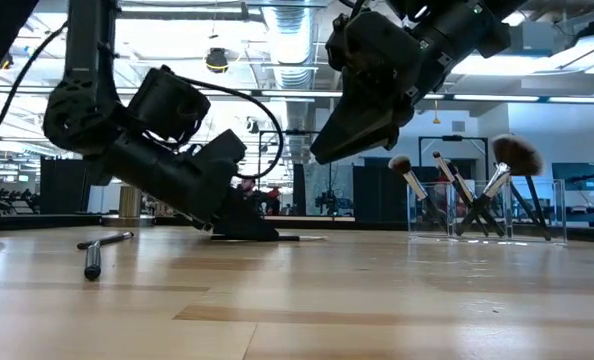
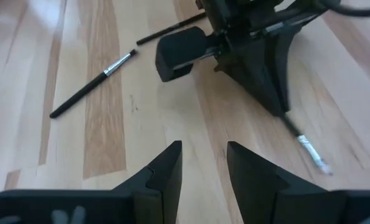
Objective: Pick & Place Makeup Supplies
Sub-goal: Put the black makeup brush into the transparent organizer
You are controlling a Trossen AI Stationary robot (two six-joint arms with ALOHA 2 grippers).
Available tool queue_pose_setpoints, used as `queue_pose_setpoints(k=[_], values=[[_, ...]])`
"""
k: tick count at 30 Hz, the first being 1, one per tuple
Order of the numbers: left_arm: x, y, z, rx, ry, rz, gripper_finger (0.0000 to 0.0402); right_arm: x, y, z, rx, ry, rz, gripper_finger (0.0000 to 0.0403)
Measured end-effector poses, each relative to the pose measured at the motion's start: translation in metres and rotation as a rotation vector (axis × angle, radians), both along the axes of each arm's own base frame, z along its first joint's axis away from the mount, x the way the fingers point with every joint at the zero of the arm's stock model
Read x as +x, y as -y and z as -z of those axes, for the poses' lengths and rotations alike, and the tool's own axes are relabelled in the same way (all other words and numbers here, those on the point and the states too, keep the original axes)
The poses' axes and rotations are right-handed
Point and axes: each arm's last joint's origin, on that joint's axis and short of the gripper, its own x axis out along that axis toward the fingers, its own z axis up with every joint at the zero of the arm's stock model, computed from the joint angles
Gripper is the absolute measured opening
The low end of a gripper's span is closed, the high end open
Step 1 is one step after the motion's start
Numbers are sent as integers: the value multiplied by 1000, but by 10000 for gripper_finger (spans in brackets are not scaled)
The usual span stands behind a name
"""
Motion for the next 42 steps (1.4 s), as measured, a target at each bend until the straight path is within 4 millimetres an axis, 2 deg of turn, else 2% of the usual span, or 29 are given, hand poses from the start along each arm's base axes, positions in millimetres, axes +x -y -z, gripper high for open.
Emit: queue_pose_setpoints(k=[3, 8, 13, 29, 42], values=[[-1, 6, -11, 6, 10, 43, 12, 0, 0, 0, -58, 0, -36, 117], [-2, 24, -28, 36, 60, 130, 12, 3, 2, 11, -266, -24, -58, 117], [-4, 35, -33, 103, 75, 98, 11, 9, 1, 24, -248, -26, -88, 117], [-2, 37, -41, 111, 119, 75, 11, 17, 24, 56, -272, -121, -31, 117], [-2, 37, -42, 108, 119, 81, 12, 18, 7, 52, -337, -67, -140, 117]])
